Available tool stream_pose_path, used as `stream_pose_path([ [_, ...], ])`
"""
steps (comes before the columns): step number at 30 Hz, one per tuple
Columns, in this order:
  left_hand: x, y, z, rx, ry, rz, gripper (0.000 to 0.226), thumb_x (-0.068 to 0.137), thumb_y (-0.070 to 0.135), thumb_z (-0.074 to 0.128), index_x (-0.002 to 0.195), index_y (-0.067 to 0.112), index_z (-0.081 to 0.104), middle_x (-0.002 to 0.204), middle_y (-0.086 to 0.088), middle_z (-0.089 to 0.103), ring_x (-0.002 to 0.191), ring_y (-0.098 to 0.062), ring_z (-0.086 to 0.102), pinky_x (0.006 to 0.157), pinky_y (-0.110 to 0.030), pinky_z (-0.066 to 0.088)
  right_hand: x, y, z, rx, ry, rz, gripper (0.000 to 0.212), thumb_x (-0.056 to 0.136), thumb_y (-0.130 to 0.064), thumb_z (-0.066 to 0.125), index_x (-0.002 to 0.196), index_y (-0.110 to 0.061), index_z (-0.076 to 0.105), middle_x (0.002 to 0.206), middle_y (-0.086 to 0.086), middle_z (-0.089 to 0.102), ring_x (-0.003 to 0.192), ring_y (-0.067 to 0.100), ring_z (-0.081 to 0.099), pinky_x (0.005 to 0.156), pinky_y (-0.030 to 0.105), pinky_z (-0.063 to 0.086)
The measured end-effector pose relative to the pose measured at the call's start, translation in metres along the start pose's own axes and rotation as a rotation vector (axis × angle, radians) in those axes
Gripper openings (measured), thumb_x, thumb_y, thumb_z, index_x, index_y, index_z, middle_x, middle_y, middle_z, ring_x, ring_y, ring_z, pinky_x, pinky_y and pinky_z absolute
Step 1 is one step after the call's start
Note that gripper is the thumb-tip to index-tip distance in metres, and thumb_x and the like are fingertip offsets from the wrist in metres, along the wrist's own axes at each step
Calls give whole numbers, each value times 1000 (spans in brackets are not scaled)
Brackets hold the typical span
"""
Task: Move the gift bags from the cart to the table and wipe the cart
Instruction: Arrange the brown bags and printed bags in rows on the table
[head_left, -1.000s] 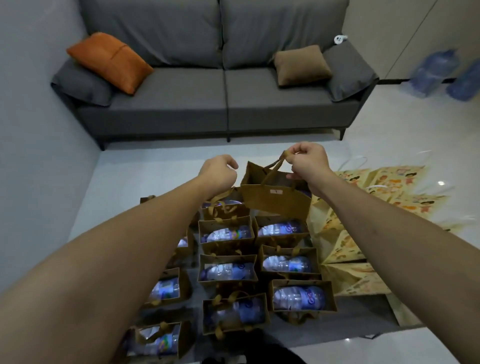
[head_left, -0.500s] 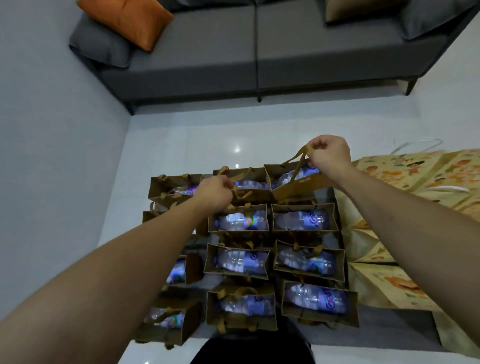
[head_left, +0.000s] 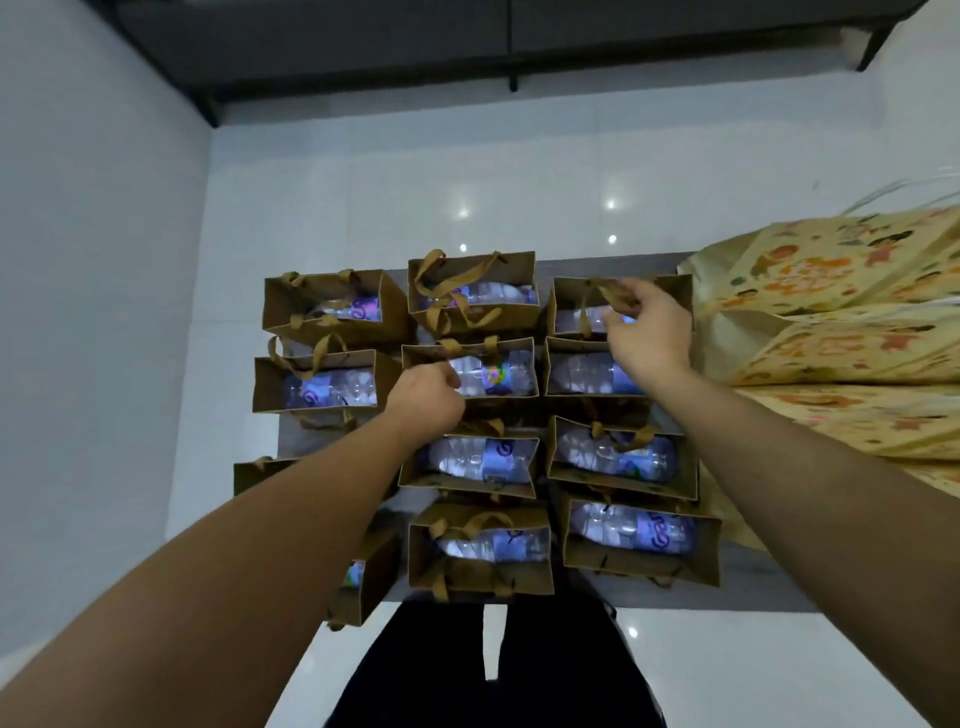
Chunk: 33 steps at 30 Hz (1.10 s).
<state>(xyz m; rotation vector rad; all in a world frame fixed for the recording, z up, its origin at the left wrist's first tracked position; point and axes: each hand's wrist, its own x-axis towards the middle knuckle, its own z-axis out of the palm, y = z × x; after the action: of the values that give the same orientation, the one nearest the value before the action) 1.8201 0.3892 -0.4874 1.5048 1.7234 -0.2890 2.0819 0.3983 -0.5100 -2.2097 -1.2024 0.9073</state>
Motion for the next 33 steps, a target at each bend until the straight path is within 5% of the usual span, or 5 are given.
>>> stream_pose_path([
  [4,-3,-17,22,84,-49,36,32,95,14,56,126,21,63,123,-10,60,106,-24,60,86,-35,54,-35,11,25,-25,113,20,29,94,-20,64,122,-13,66,117,9,64,103,26,63,94,40,51],
  [12,-15,-70,46,141,-3,92,38,96,20,61,134,19,62,138,-8,50,120,-29,52,99,-39,49,-122,40,81,-102,-194,-77,13,94,-15,66,105,-14,73,95,3,70,82,15,60,77,28,47],
  [22,-35,-123,87,388,24,270,26,98,33,55,116,25,71,116,-3,65,110,-24,51,91,-40,45,-165,73,124,-596,-525,-372,20,99,-34,55,108,-21,68,102,0,68,99,24,48,86,40,46],
  [27,-31,-129,106,393,48,345,25,100,30,54,121,25,66,119,0,67,117,-23,52,100,-42,38,-155,70,133,-709,-475,-370,16,98,-28,57,106,-26,71,92,-1,69,97,22,48,72,33,32],
  [33,-9,-118,112,240,138,212,21,103,28,51,109,25,70,103,-4,65,107,-28,53,80,-37,33,-149,60,135,-626,-419,-265,19,102,-30,51,111,-28,67,98,0,64,108,23,47,80,36,40],
])
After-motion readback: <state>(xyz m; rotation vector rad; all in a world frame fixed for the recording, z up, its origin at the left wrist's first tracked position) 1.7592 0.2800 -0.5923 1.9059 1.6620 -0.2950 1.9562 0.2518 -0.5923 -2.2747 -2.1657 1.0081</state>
